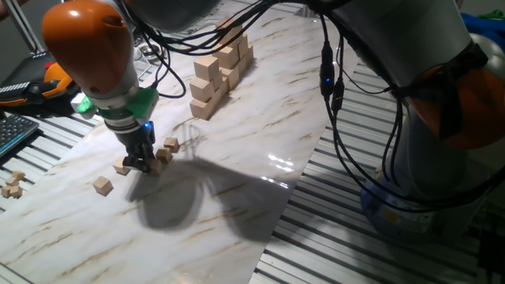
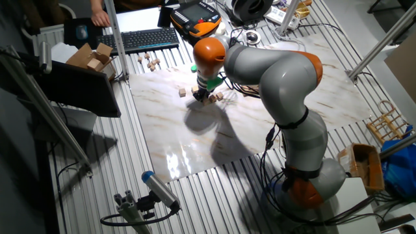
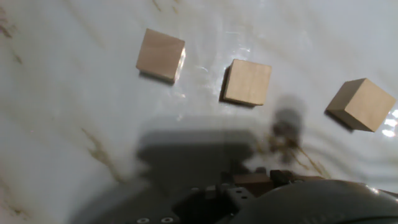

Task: Stack the blocks into a pyramid shape

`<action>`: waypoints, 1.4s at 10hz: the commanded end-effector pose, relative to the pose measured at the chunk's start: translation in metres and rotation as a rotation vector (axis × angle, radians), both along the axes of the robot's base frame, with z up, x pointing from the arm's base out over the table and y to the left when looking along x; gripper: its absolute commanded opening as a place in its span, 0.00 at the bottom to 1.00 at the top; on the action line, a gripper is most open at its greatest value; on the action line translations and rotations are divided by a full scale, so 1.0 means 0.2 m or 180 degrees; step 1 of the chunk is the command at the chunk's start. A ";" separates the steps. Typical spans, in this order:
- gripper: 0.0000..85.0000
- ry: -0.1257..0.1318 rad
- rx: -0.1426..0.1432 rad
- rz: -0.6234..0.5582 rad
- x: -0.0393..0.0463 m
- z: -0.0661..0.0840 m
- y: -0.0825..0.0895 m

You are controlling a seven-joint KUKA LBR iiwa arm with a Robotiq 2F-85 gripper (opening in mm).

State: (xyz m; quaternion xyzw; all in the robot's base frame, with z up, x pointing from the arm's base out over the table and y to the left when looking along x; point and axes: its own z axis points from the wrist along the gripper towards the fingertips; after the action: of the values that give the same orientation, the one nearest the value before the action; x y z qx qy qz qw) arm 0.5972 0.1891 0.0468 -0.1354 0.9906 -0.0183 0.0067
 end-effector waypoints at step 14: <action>0.00 0.0012 -0.0128 -0.0092 -0.010 0.01 -0.17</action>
State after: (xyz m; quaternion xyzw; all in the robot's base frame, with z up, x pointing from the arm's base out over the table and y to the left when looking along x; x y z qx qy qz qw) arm 0.5951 0.1560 0.0485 -0.1210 0.9919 -0.0390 0.0015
